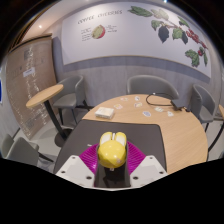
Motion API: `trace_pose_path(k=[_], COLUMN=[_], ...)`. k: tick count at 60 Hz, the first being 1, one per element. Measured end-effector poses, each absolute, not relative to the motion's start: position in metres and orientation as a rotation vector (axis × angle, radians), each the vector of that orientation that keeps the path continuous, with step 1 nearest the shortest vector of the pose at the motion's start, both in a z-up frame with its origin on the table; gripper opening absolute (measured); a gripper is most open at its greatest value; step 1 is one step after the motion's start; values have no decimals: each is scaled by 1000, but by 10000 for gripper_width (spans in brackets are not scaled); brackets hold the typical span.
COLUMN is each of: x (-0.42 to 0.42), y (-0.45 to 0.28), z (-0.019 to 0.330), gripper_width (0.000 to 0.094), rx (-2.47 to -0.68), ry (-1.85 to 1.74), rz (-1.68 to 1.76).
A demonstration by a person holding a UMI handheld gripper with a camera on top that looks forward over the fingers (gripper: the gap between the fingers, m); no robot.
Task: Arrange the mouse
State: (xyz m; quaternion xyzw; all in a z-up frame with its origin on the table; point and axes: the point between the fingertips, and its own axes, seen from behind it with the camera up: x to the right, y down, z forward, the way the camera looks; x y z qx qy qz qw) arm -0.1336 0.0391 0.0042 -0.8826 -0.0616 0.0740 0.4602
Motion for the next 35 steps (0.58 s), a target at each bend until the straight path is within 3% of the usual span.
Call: trace_pose_path(k=[8, 14, 17, 24, 35], x=[-137, -135, -136, -133, -98], y=[36, 33, 33, 18, -33], z=[-11, -14, -13, 7, 28], gripper_width=[362, 477, 546, 869, 861], rx=[-2215, -2236, -2239, -2179, -2150], ry=[-138, -201, -224, -309, -326], rz=[173, 163, 178, 219, 295])
